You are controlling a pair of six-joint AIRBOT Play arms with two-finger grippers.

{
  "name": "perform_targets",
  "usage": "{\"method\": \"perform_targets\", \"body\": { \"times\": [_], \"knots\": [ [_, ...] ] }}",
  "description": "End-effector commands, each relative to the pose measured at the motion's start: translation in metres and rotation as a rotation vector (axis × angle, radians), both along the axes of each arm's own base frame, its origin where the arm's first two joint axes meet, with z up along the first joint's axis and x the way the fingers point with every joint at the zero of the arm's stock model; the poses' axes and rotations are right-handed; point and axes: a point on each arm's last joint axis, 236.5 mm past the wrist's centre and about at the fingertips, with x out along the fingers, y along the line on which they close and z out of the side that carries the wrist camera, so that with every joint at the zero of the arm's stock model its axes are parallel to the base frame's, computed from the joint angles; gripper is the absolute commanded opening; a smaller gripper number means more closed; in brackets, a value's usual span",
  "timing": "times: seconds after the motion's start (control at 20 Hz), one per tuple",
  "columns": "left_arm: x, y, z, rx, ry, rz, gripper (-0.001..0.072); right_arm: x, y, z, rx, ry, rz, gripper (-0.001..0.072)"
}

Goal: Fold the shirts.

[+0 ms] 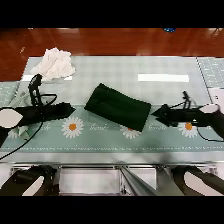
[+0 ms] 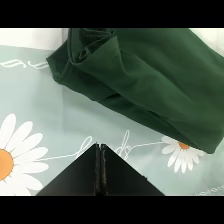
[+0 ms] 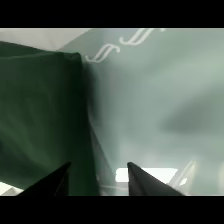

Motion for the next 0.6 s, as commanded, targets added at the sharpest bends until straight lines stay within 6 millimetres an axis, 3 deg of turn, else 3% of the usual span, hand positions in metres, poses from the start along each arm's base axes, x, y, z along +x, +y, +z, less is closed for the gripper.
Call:
{"method": "perform_targets", "body": {
  "times": [0.0, 0.15, 0.2, 0.3, 0.45, 0.55],
  "knots": [
    [0.001, 0.0, -0.007, 0.006, 0.02, 0.0, 0.0024, 0.006, 0.047, -0.019, 0.113, 0.039, 0.026, 0.0416],
    [0.001, 0.0, -0.015, 0.011, 0.045, 0.0, 0.0024, 0.017, 0.081, -0.018, 0.128, 0.028, 0.114, 0.0403],
    [0.002, 0.0, -0.018, 0.013, 0.053, 0.0, 0.0024, 0.024, 0.091, -0.013, 0.131, 0.01, 0.144, 0.0363],
    [0.002, 0.0, -0.021, 0.015, 0.062, 0.001, 0.0025, 0.042, 0.114, 0.009, 0.132, -0.087, 0.23, 0.0019],
    [0.002, 0.0, -0.023, 0.016, 0.068, 0.001, 0.0024, 0.076, 0.146, 0.072, 0.13, -0.268, 0.369, 0.002],
    [0.002, 0.0, -0.023, 0.016, 0.068, 0.001, 0.0024, 0.099, 0.156, 0.117, 0.054, -0.369, 0.444, 0.002]
  ]
}}
